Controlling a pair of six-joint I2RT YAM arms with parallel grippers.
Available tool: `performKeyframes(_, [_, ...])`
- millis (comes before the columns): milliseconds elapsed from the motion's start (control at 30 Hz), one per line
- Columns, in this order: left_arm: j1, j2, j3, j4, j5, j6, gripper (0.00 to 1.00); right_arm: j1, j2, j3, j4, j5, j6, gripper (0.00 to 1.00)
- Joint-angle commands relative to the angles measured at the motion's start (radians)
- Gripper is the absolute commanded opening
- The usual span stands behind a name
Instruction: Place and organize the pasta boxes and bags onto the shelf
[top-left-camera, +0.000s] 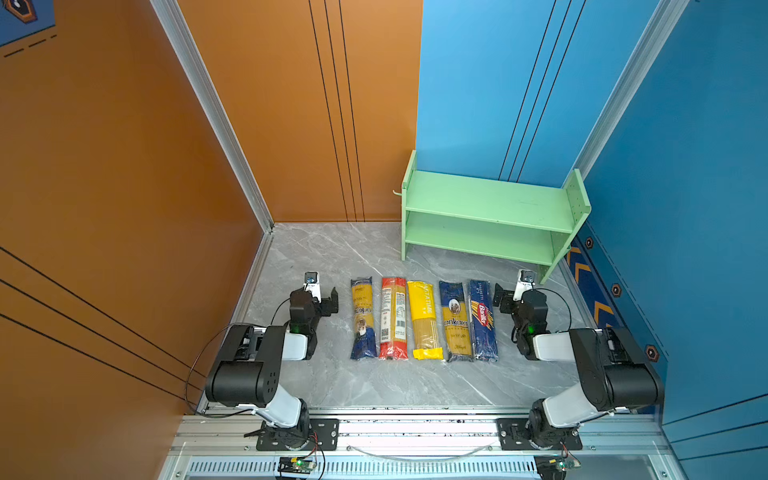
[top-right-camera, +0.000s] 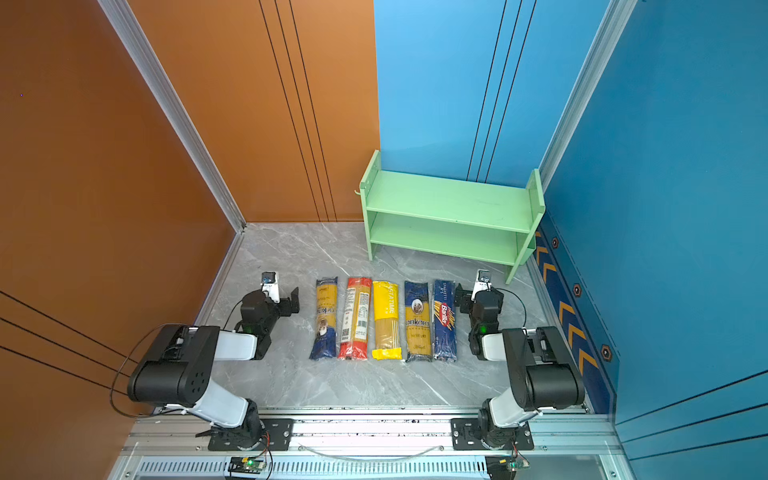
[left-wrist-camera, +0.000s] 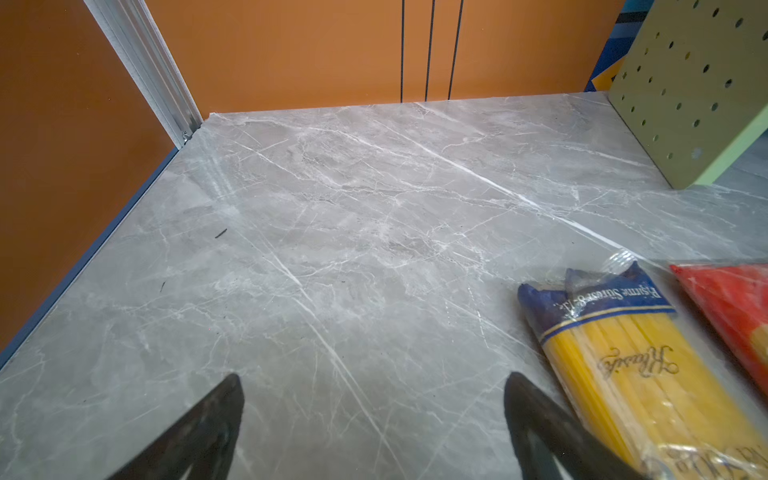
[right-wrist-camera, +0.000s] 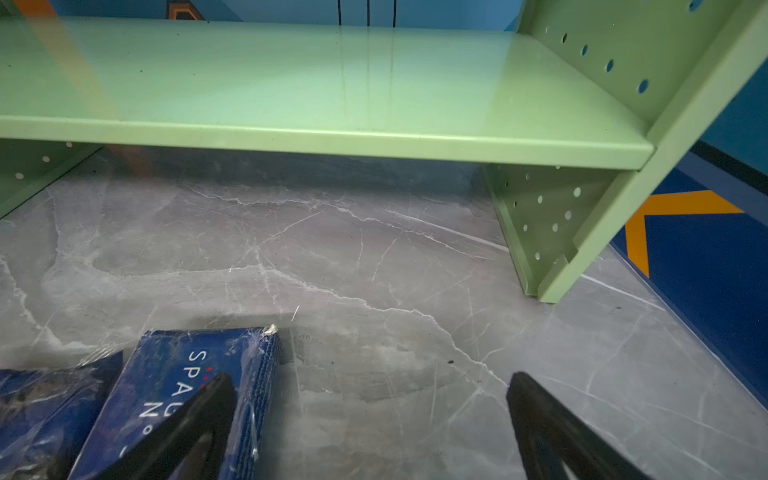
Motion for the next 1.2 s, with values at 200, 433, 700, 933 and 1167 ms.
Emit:
performKeyframes(200, [0.005, -0.001, 0.019, -0.012, 0.0, 0.008, 0.98, 0.009, 0.005, 0.004, 0.011, 0.02, -0.012, 1.0])
performKeyframes(433, [0.005, -0.002, 0.019, -0.012, 0.0, 0.008, 0.98, 0.005, -0.005, -0.066, 0.14, -0.015, -0.018, 1.0])
performKeyframes(700, [0.005, -0.045, 0.001, -0.011, 0.033, 0.017, 0.98, -0.008, -0.202, -0.071, -0.022, -0.047, -0.015, 1.0])
performKeyframes(933, [-0.003, -0.167, -0.01, -0.099, 0.047, 0.033, 0.98, -0.017, -0.391, -0.039, -0.221, -0.067, -0.056, 1.0])
performKeyframes(1167, [-0.079, -0.357, 0.01, -0.187, 0.027, 0.054, 0.98, -0.067, -0.504, 0.0, -0.337, -0.116, -0.093, 1.0])
